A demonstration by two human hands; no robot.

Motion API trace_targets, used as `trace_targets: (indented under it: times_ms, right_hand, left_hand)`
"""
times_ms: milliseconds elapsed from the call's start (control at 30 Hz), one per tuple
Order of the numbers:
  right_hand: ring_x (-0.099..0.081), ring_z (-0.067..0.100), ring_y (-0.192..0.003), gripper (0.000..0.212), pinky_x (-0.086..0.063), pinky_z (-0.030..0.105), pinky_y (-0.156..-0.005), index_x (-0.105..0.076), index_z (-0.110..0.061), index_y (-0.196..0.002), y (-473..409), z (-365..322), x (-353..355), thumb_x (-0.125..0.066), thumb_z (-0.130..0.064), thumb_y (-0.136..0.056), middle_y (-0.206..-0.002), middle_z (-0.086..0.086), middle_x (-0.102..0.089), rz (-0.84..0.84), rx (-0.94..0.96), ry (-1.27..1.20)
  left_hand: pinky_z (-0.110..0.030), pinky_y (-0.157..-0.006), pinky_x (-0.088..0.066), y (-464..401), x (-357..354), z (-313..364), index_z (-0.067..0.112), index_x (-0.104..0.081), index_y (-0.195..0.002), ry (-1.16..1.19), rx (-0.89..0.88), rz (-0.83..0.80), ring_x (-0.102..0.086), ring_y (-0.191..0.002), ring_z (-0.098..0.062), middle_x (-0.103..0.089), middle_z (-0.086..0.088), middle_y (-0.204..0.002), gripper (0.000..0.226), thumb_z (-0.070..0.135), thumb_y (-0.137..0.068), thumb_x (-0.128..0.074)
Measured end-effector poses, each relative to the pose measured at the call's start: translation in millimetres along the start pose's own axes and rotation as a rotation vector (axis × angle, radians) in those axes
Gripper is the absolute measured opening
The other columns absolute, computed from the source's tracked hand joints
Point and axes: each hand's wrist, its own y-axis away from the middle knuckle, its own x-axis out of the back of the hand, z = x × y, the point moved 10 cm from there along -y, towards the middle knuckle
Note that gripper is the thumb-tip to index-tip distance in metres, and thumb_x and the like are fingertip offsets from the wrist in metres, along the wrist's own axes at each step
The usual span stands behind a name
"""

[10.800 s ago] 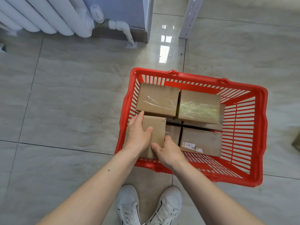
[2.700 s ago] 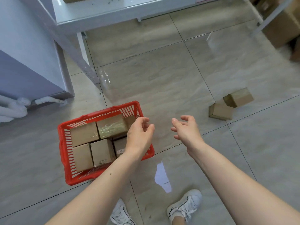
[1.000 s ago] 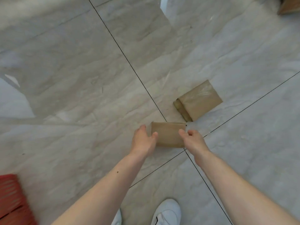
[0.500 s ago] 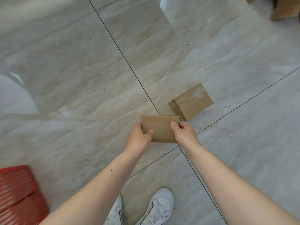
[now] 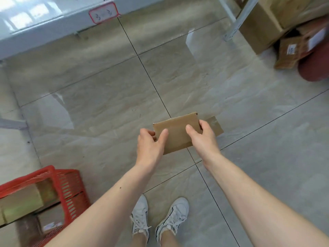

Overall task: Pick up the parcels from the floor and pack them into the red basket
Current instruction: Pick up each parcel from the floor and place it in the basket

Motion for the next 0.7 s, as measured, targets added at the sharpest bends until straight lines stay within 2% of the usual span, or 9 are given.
trace_targets:
  times_ms: [67,133,233,300,367,433,533,633,700]
  right_hand:
    - [-0.051,0.016,-0.128,0.067,-0.042,0.043,-0.109,-0.045,-0.027,-0.142,18,-21,-5,-0.055,-0.050,-0.080,-0.142,-0.005,-0.048,-0.004,0.052,0.011]
    - [-0.048,0.017,-0.131,0.059,-0.040,0.042,-0.111,-0.041,-0.024,-0.146,35,-38,-8,-0.056,-0.038,-0.090,-0.145,-0.002,-0.042,0.013,0.107,0.018]
    - [-0.048,0.014,-0.127,0.054,-0.040,0.037,-0.110,-0.040,-0.023,-0.147,55,-52,-15,-0.055,-0.026,-0.095,-0.144,-0.003,-0.040,0.023,0.161,0.016]
    - [-0.050,0.013,-0.124,0.052,-0.042,0.038,-0.109,-0.043,-0.023,-0.146,68,-58,-23,-0.056,-0.025,-0.095,-0.142,-0.004,-0.042,0.015,0.196,0.021]
    - [-0.050,0.014,-0.125,0.053,-0.042,0.039,-0.109,-0.043,-0.025,-0.145,82,-61,-33,-0.056,-0.025,-0.094,-0.143,-0.004,-0.042,-0.002,0.228,0.040]
    - [-0.047,0.015,-0.130,0.056,-0.040,0.041,-0.111,-0.040,-0.027,-0.146,91,-59,-39,-0.057,-0.027,-0.093,-0.145,-0.004,-0.044,-0.001,0.240,0.066]
    - [-0.046,0.017,-0.131,0.064,-0.040,0.041,-0.111,-0.033,-0.026,-0.148,111,-55,-52,-0.062,-0.029,-0.091,-0.144,-0.003,-0.044,-0.016,0.264,0.081]
    - [-0.044,0.016,-0.130,0.067,-0.039,0.032,-0.106,-0.032,-0.024,-0.148,133,-49,-67,-0.064,-0.033,-0.090,-0.146,0.000,-0.038,-0.034,0.271,0.140]
    - [-0.042,0.015,-0.131,0.068,-0.037,0.027,-0.102,-0.033,-0.022,-0.148,148,-48,-80,-0.066,-0.034,-0.089,-0.148,0.002,-0.035,-0.056,0.297,0.175]
  left_hand:
    - [-0.047,-0.093,-0.051,11,18,6,0.016,-0.045,-0.113,0.017,-0.007,-0.001,-0.062,-0.102,-0.026,-0.057,-0.006,-0.113,0.053,0.057,-0.082,-0.059]
    - [-0.047,-0.095,-0.051,20,35,8,0.017,-0.042,-0.129,0.039,-0.019,0.001,-0.061,-0.105,-0.026,-0.056,-0.004,-0.115,0.070,0.062,-0.078,-0.056]
    - [-0.045,-0.096,-0.053,32,58,4,0.023,-0.038,-0.144,0.071,-0.034,0.003,-0.059,-0.111,-0.023,-0.048,-0.004,-0.125,0.088,0.072,-0.072,-0.053]
    - [-0.045,-0.095,-0.054,39,70,-3,0.028,-0.045,-0.137,0.101,-0.045,-0.001,-0.058,-0.114,-0.022,-0.045,-0.002,-0.129,0.087,0.079,-0.067,-0.053]
    - [-0.047,-0.094,-0.054,46,81,-17,0.032,-0.048,-0.128,0.157,-0.039,-0.002,-0.059,-0.115,-0.019,-0.050,0.001,-0.131,0.085,0.084,-0.062,-0.056]
    - [-0.049,-0.094,-0.054,56,89,-27,0.032,-0.047,-0.121,0.193,-0.024,0.000,-0.063,-0.108,-0.016,-0.055,0.004,-0.130,0.078,0.082,-0.063,-0.058]
    - [-0.047,-0.095,-0.052,74,106,-47,0.029,-0.043,-0.116,0.241,-0.010,0.031,-0.060,-0.109,-0.017,-0.059,0.004,-0.121,0.065,0.075,-0.072,-0.058]
    - [-0.033,-0.087,-0.046,91,124,-73,0.022,-0.042,-0.114,0.291,0.021,0.081,-0.058,-0.105,-0.016,-0.058,0.004,-0.115,0.057,0.066,-0.081,-0.060]
    - [-0.035,-0.089,-0.048,101,135,-94,0.019,-0.042,-0.112,0.347,0.058,0.098,-0.060,-0.105,-0.018,-0.057,0.003,-0.113,0.064,0.068,-0.077,-0.063]
